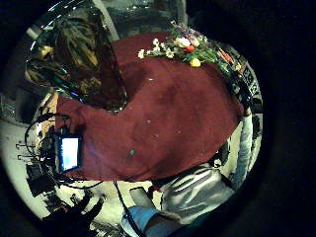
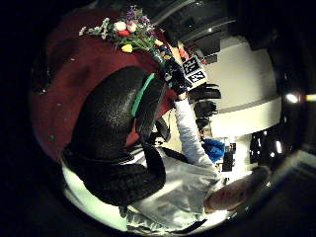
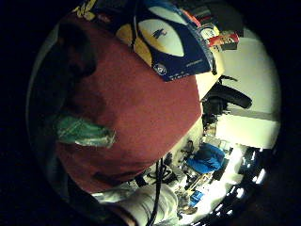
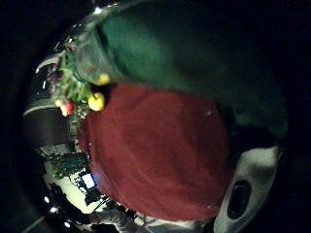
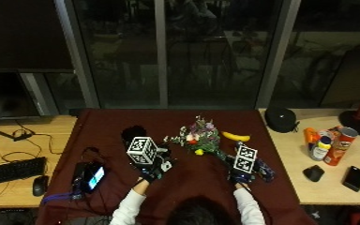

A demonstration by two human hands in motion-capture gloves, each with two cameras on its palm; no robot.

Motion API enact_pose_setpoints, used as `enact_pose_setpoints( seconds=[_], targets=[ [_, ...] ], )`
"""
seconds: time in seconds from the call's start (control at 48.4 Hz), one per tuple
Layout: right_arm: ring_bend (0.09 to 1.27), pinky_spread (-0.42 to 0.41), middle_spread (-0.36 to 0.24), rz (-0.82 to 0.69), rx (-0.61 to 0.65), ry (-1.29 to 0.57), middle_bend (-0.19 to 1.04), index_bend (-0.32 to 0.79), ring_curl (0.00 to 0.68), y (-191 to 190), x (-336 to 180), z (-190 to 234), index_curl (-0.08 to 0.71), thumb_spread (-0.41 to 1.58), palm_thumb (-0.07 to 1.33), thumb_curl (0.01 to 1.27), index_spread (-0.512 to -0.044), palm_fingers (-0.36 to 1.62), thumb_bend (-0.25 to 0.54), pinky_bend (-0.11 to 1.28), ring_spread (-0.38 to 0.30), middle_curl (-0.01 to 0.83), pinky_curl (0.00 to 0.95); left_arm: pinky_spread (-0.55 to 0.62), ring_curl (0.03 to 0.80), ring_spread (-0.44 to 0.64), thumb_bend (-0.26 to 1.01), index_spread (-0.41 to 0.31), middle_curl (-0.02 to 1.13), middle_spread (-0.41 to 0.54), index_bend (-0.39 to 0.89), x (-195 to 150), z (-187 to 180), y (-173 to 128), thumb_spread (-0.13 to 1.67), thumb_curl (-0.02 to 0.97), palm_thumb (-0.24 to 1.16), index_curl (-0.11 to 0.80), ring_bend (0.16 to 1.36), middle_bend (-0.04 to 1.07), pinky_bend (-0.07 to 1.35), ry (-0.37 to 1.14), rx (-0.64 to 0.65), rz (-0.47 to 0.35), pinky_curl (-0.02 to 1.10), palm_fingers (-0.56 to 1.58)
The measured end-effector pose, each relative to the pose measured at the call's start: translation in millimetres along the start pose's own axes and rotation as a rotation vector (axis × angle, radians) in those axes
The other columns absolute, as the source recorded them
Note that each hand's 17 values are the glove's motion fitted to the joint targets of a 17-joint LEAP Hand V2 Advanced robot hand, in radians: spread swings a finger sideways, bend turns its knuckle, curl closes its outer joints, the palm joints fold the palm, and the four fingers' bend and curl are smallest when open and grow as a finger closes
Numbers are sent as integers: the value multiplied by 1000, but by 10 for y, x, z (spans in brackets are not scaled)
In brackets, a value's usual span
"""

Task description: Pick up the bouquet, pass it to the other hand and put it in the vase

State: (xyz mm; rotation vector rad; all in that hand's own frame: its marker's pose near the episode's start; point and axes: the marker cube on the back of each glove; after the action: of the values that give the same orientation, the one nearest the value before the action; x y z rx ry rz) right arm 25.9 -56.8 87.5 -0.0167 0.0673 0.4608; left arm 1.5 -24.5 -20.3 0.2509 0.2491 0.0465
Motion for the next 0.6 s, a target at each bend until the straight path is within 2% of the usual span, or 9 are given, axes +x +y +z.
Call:
enact_pose_setpoints(
  seconds=[0.021,0.041,0.145,0.186,0.227,0.31,0.392,0.496,0.599],
  targets=[
    [530,-212,-129,-21,12,-25,312,297,373,-9,-17,3,268,1197,878,372,-221,1190,128,561,-180,439,334,192,314,184,-21,-43,315,112,145,-10,1,-6,1138,277,182,315,490,176,309,0,-2,-2,350,357],
    [600,-250,-160,-41,31,-52,386,228,397,-25,-33,13,260,1202,891,372,-223,1316,132,544,-197,461,331,192,313,184,-22,-45,316,112,145,-24,2,-14,1138,277,178,315,491,176,309,0,-5,-6,350,357],
    [733,-286,-182,-41,182,-143,524,158,443,-350,-39,281,275,1208,914,365,-226,1467,123,579,-218,517,360,188,313,185,-21,-46,317,112,148,-63,-7,-50,1138,279,175,316,492,176,309,10,-4,-14,351,357],
    [760,-290,-187,-28,255,-176,560,199,457,-446,-29,329,297,1202,913,361,-226,1484,112,591,-218,534,371,187,312,185,-21,-46,318,113,148,-70,-10,-79,1138,280,175,316,493,175,309,29,11,-7,352,356],
    [793,-281,-186,-25,309,-217,644,279,474,-489,-25,323,330,1136,876,354,-225,1564,63,569,-214,565,376,190,312,186,-21,-46,318,113,154,-74,-24,-110,1138,281,174,318,491,174,307,50,29,-1,351,358],
    [845,-283,-186,-37,349,-342,703,372,502,-502,-42,261,380,1072,875,355,-222,1542,27,585,-207,592,396,200,310,186,-20,-50,318,113,172,-66,-84,-174,1138,283,174,328,490,172,283,100,44,5,347,361],
    [880,-278,-182,-71,381,-546,750,448,519,-459,-114,78,426,1026,888,359,-219,1524,2,604,-203,611,414,205,307,186,-20,-52,317,107,179,10,-190,-235,1138,284,173,337,480,170,269,174,30,12,343,373],
    [914,-277,-179,-142,375,-821,786,522,536,-367,-275,-241,473,990,904,367,-213,1494,-16,626,-195,625,433,208,304,186,-22,-54,319,103,174,106,-277,-359,1134,285,170,346,470,172,256,275,31,27,341,383],
    [949,-275,-176,-224,336,-1056,817,541,547,-241,-525,-577,500,956,940,397,-208,1464,-5,653,-191,636,449,252,301,187,-14,-43,329,98,191,248,-360,-560,1117,295,196,359,459,191,193,420,69,38,326,393]
  ],
)
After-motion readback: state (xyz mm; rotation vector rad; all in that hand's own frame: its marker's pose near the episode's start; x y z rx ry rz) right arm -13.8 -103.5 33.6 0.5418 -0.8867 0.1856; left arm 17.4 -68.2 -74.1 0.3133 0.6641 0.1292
